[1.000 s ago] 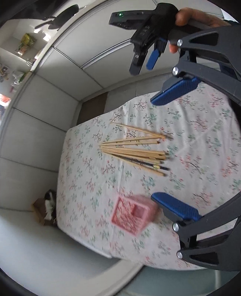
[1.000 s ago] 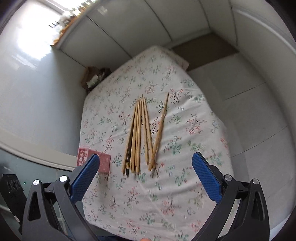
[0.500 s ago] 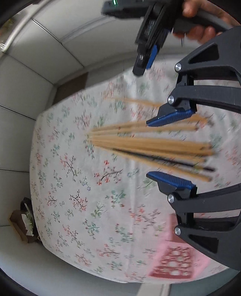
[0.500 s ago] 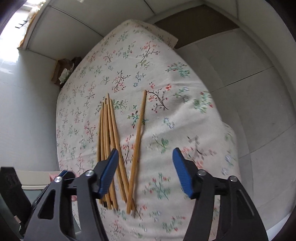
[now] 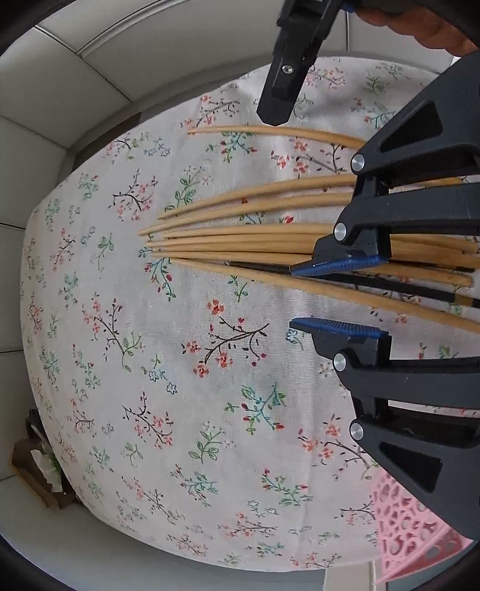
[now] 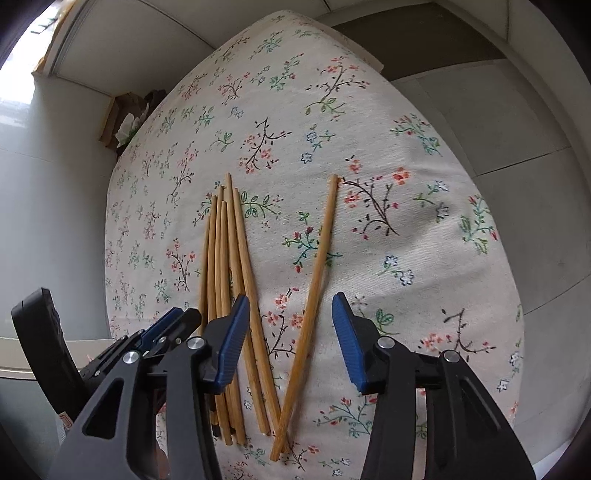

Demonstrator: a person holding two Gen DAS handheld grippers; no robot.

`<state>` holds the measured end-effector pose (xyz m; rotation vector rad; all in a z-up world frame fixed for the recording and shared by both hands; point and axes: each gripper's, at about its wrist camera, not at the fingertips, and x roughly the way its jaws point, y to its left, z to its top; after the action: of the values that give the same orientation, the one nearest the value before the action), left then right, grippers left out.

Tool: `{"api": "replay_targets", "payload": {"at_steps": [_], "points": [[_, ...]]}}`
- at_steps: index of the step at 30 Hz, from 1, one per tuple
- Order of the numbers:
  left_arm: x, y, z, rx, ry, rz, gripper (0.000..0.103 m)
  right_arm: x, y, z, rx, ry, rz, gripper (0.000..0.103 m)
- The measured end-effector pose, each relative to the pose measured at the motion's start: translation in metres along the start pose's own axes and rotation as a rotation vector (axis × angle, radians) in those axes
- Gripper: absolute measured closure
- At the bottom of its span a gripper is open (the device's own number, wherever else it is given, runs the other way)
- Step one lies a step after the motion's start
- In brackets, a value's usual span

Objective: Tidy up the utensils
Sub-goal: 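Lower the left tool over the chopstick pile and open its fingers, then close the left tool on one chopstick and lift it upright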

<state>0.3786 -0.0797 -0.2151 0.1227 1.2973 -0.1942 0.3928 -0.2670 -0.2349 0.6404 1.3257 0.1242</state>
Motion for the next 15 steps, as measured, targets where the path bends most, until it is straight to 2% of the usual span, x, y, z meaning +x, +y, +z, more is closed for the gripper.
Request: {"api": "replay_targets", "payload": {"at_steps": [6, 9, 15], "points": [[0.007, 0.006, 0.003, 0.007, 0.011, -0.007, 0.089, 0.005, -0.002, 0.003, 0.006, -0.002, -0.016, 0.063], [0.007, 0.014, 0.006, -0.011, 0.01, -0.024, 0.089, 0.006, 0.0, 0.002, -0.002, -0.002, -0.019, 0.063], [0.016, 0.017, 0.01, 0.004, 0.013, -0.002, 0.089, 0.007, 0.001, 0.002, -0.009, -0.007, -0.034, 0.063]]}}
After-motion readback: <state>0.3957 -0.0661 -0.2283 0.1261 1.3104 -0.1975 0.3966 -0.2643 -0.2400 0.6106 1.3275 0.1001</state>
